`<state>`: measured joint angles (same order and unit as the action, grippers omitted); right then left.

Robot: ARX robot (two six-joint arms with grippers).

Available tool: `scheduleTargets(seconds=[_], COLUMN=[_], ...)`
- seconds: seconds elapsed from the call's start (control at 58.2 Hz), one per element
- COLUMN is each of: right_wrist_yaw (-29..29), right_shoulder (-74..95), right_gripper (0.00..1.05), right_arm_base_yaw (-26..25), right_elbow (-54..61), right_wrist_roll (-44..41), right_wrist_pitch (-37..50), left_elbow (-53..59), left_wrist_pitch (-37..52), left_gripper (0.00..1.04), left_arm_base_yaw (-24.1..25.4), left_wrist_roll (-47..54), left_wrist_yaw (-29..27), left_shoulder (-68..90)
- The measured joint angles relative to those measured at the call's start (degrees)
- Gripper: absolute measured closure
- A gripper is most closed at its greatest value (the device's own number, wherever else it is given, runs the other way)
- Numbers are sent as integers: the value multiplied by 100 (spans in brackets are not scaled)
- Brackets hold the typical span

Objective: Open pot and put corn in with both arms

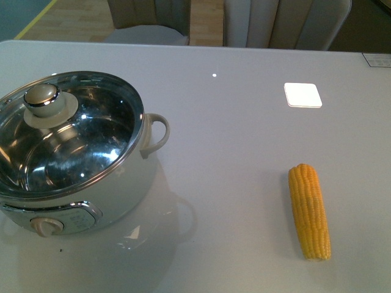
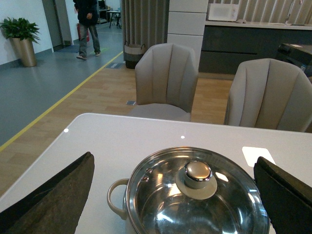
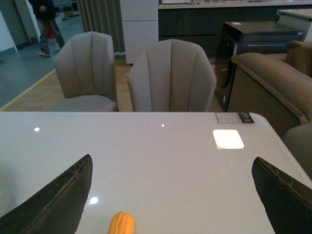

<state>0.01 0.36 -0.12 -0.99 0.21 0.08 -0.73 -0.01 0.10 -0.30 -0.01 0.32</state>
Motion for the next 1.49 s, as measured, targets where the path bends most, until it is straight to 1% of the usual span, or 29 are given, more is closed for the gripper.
scheduleTargets(seconds=[0.584,0.601,0.635,0.67,0.704,0.756,0.842,0.945,1.099,1.202,1.305,1.34,1.426,1.494], right_wrist_yaw=[0,0,0,0,4,0,0,0,0,0,0,0,0,0], right_shoulder=[0,0,0,0,0,-4,-4,-4,-4,-4,-4,-4,-4,-4], right_gripper=[9,9,9,9,9,9,9,9,9,9,9,9,9,9], right_arm_base_yaw=[0,0,0,0,2,2,2,2,2,2,2,2,2,2], right_elbow=[0,-2,0,-2,-2,0,0,0,-2,-2,-2,-2,-2,0], right_wrist_roll=[0,0,0,0,0,0,0,0,0,0,0,0,0,0], right_wrist_pitch=[0,0,0,0,0,0,0,0,0,0,0,0,0,0], left_elbow=[0,0,-101,-354,-518,-660,-844,-1078,-1141,-1158,-1390,-1517,-1808,-1974], left_wrist_pitch=[0,-9,-310,-933,-1268,-1403,-1174,-472,966,2245,4186,4625,5381,5722], left_gripper=[7,7,7,7,7,7,7,7,7,7,7,7,7,7], left_arm_base_yaw=[0,-4,-116,-361,-487,-584,-627,-675,-850,-994,-1134,-1167,-1198,-1193], left_wrist_roll=[0,-13,-151,-411,-560,-697,-817,-809,-804,-817,-815,-813,-787,-726], left_wrist_yaw=[0,-28,-420,-1029,-1362,-1473,-1388,-1198,-1036,-1067,-1130,-1060,-1023,-1025], left_shoulder=[0,7,127,485,791,1187,1648,2317,3893,5241,7250,7770,8843,9475])
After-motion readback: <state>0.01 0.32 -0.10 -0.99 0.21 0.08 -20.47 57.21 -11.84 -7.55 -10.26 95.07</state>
